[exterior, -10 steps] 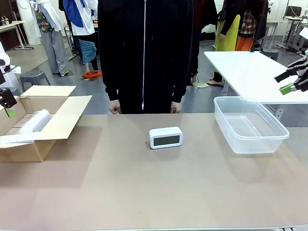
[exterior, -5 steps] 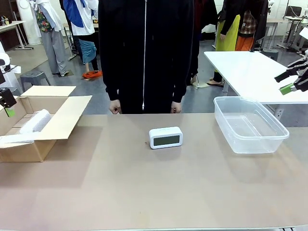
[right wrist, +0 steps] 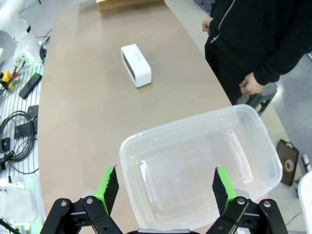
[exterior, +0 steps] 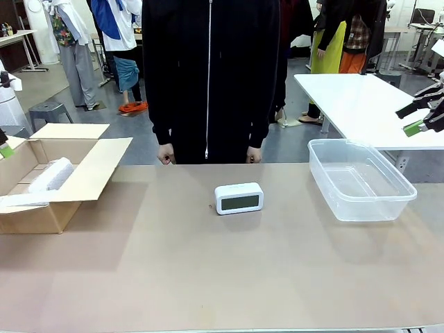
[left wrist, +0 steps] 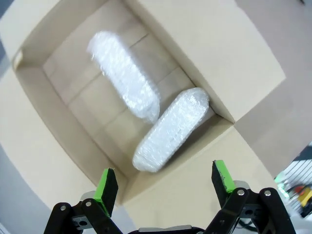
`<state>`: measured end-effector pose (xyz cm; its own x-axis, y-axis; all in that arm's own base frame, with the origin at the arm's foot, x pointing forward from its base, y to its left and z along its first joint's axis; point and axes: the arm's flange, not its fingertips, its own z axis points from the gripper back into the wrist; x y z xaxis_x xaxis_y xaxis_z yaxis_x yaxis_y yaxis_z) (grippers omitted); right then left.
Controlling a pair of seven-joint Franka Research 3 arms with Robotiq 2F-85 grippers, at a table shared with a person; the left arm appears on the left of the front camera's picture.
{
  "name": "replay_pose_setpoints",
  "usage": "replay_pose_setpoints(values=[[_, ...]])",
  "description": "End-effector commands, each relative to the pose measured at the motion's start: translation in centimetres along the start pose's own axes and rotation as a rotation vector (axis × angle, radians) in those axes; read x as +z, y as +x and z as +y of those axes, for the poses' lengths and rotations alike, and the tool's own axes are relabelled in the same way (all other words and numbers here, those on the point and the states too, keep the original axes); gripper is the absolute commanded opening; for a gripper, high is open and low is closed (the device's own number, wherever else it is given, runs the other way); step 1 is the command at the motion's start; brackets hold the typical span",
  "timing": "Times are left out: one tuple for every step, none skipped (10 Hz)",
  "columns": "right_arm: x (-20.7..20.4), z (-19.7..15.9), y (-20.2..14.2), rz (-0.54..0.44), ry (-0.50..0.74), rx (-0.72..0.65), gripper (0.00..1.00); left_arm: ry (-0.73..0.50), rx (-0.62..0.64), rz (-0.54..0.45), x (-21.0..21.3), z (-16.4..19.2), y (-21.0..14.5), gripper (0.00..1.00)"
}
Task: Separate and place wrapped and unwrapped clocks.
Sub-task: Pick up the Digital clock indicated by the person.
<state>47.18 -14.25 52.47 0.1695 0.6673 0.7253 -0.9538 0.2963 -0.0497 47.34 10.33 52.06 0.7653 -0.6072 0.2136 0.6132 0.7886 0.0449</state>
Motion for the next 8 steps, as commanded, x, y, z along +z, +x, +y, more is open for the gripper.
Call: replay_pose_setpoints(values=[[-0.1,0.0,0.0,-0.010,0.003,0.004,1.00,-0.060,-0.193,-0.089,-0.8,2.1,-1.6,1.00],[-0.1,0.0,0.0,-0.010,0.003,0.004,1.00,-0.046,-0.262,-0.099,-1.2,3.1,-2.3,1.00],[-0.1,0.0,0.0,-0.010,0.003,0.004,1.00,-0.054,-0.324,-0.108,-1.5,4.3,-3.0,1.00],[-0.1,0.0,0.0,-0.010,0.003,0.004,1.00,-0.080,-0.406,-0.120,-1.7,5.5,-3.7,1.00],[-0.1,0.0,0.0,-0.010,0.003,0.004,1.00,-0.113,-0.473,-0.159,-1.7,6.4,-4.4,1.00],[-0.1,0.0,0.0,-0.010,0.003,0.004,1.00,-0.131,-0.514,-0.208,-1.7,7.4,-5.2,1.00],[-0.1,0.0,0.0,-0.010,0.003,0.004,1.00,-0.163,-0.543,-0.248,-1.8,8.5,-5.6,1.00],[-0.1,0.0,0.0,-0.010,0.003,0.004,1.00,-0.203,-0.589,-0.290,-2.0,9.0,-5.7,1.00]])
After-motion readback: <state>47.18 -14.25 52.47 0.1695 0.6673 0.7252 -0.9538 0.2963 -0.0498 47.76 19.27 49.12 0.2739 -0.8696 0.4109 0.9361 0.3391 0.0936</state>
